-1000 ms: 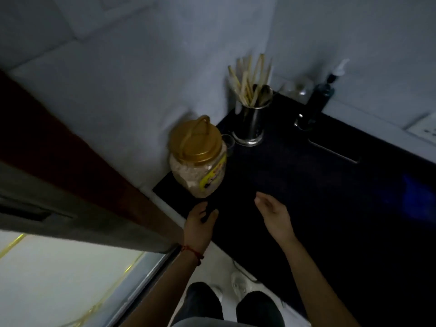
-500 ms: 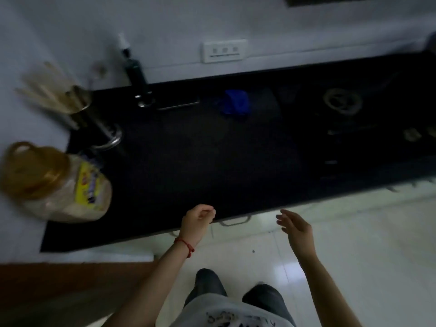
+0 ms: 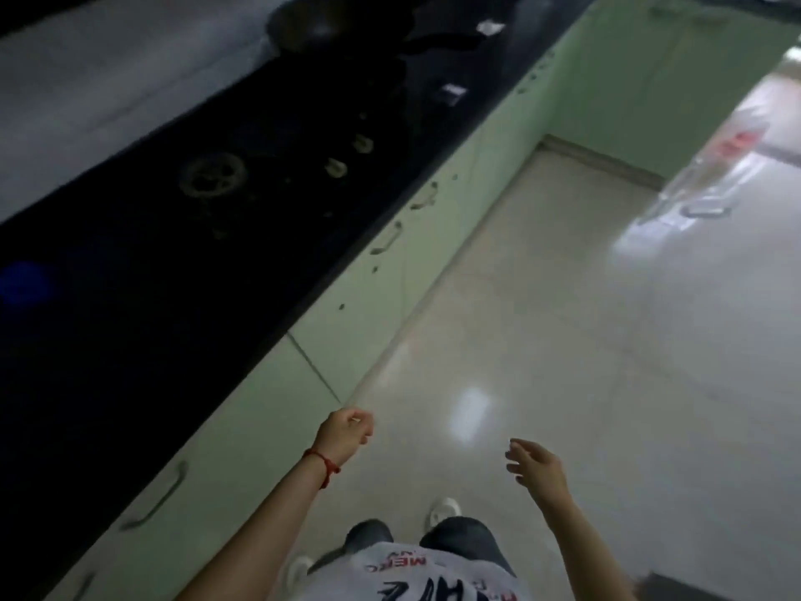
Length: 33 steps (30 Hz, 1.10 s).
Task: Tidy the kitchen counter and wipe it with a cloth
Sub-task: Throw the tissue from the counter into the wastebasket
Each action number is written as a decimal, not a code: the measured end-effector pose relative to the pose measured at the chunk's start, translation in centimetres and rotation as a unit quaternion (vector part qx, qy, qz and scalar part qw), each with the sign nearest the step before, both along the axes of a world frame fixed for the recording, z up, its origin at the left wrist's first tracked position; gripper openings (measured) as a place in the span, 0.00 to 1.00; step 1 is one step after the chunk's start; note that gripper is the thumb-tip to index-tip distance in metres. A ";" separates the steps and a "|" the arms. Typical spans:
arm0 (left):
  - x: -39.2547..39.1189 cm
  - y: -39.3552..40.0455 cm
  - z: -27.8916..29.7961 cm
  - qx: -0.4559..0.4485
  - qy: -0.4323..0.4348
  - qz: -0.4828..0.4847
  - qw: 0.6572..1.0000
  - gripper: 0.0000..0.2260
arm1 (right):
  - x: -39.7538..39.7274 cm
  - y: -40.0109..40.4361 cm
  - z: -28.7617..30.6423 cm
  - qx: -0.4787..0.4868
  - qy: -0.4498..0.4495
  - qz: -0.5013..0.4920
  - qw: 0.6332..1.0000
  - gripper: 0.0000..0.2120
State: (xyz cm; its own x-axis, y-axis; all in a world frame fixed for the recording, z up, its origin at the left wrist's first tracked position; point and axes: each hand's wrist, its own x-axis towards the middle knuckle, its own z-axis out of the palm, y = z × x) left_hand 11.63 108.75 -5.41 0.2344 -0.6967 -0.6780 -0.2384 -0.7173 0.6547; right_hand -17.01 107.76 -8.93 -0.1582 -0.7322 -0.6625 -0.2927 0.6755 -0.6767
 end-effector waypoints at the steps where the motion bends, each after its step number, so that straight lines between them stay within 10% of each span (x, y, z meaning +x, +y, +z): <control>1: -2.2 -1.5 -0.3 0.009 0.006 -0.025 1.000 0.11 | -2.2 0.0 -0.2 0.007 0.002 -0.031 1.000 0.13; 11: -11.2 -13.7 -4.3 0.083 -0.012 -0.098 0.992 0.08 | -13.1 -3.6 -2.3 0.067 -0.004 -0.206 0.976 0.14; 24: -13.9 -36.5 -6.1 0.165 -0.012 -0.082 0.983 0.09 | -19.1 -28.4 -0.6 0.012 -0.015 -0.271 0.962 0.13; 33: -24.5 -58.8 -2.2 0.072 0.025 -0.142 0.987 0.10 | -23.8 -39.1 -2.4 0.049 -0.003 -0.292 0.955 0.14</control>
